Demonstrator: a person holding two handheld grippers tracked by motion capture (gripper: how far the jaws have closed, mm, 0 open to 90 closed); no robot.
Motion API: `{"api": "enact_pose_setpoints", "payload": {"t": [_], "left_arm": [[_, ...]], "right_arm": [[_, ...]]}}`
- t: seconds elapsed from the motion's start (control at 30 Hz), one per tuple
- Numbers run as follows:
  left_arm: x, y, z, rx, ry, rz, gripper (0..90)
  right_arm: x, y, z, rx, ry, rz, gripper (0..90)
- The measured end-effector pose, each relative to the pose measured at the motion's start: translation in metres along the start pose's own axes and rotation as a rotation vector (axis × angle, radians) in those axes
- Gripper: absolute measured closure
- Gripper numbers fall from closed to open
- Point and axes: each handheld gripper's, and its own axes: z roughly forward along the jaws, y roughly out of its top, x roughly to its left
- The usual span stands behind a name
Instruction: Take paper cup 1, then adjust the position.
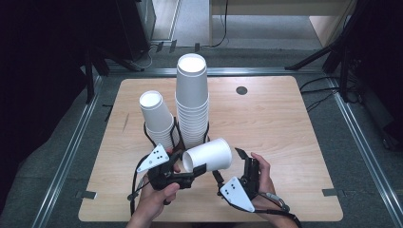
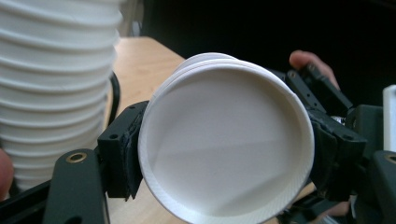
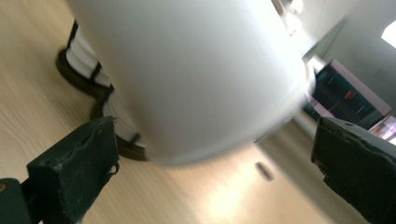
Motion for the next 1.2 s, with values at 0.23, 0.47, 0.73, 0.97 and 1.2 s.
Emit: {"api": "enact_pose_setpoints", "payload": {"t": [0.23,0.47,0.73,0.97,1.2], "left_arm": [[0.0,0.001,-0.01,-0.131,0.03,0.006,24.9],[-0.003,-0.003,-0.011,-0.224,0.054,0.022,24.9],[-0.011,-0.01,-0.005,-0.293,0.041,0.057,24.8],[-0.015,-0.017,0.002,-0.313,0.059,0.058,24.8],[-0.024,-0.025,0.013,-0.326,0.069,0.073,24.7]], "right_arm": [[-0.017,0.002,-0.002,-0.006,0.111,0.449,0.9],[-0.032,0.005,-0.004,-0.035,0.194,0.804,1.1],[-0.041,0.004,-0.004,-0.107,0.325,1.184,12.8],[-0.045,0.001,-0.004,-0.128,0.439,1.423,0.1],[-0.047,-0.006,-0.003,-0.081,0.427,1.654,0.0]]}}
